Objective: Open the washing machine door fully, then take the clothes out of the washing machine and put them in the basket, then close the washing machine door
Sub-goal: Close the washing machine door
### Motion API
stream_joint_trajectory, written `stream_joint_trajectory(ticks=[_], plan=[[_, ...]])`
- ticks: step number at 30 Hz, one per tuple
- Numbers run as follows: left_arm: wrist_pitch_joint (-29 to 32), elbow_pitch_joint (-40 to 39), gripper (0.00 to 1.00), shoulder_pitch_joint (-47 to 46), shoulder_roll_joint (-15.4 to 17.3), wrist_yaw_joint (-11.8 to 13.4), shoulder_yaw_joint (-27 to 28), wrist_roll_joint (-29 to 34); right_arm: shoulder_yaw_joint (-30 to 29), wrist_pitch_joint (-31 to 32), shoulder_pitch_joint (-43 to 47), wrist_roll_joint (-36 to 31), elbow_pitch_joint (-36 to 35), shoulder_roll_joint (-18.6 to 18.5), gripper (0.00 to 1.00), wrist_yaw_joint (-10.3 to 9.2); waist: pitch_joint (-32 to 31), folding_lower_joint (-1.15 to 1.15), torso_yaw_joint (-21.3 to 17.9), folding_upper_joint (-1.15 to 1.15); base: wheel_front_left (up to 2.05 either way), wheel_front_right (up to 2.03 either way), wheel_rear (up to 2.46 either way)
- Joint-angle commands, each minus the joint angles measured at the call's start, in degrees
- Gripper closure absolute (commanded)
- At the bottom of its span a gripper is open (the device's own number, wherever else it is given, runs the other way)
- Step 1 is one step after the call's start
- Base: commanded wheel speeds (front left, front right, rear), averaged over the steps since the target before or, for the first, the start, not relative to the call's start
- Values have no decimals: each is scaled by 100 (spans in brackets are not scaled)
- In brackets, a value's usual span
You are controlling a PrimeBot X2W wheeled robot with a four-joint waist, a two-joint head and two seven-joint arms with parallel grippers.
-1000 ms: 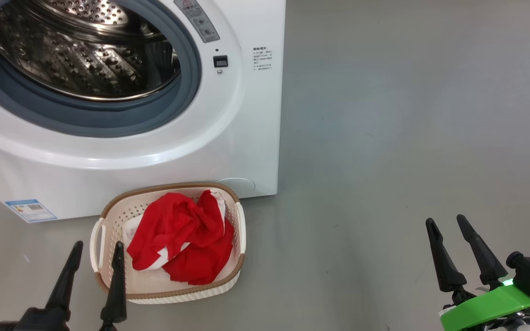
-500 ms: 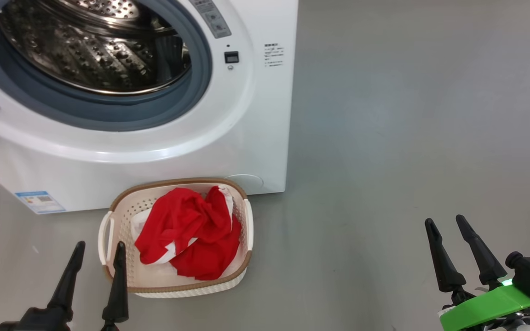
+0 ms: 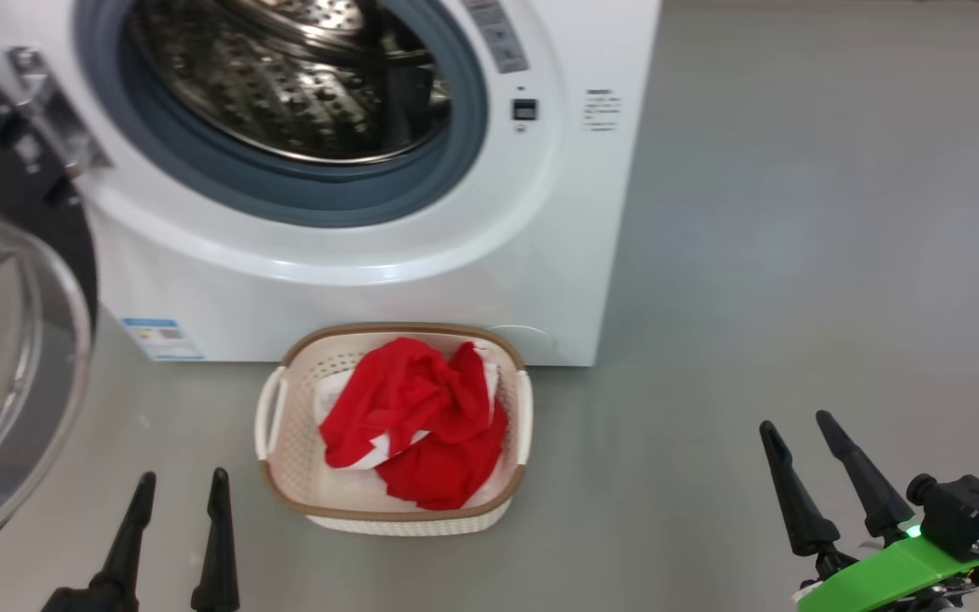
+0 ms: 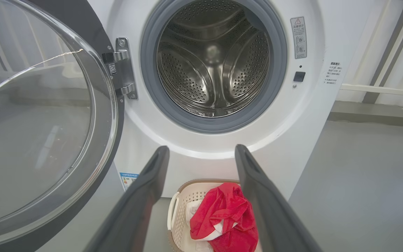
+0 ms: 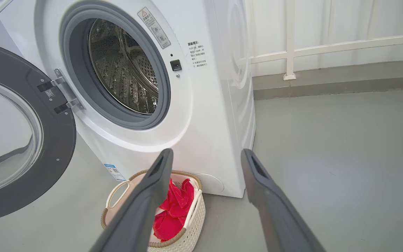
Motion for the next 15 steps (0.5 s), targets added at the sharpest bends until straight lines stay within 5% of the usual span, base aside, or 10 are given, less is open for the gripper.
stream_joint_trajectory(ticks=[1, 15], plan=[[-30, -83, 0, -26, 40, 81, 130, -82, 187, -37, -101, -23, -95, -142, 0, 36, -91, 0, 395, 0, 0, 0, 0], [-30, 202, 0, 217, 40, 252, 125, -290, 662, -37, -152, 40, 17, -234, 0, 36, -332, 0, 1532, 0, 0, 0, 0]])
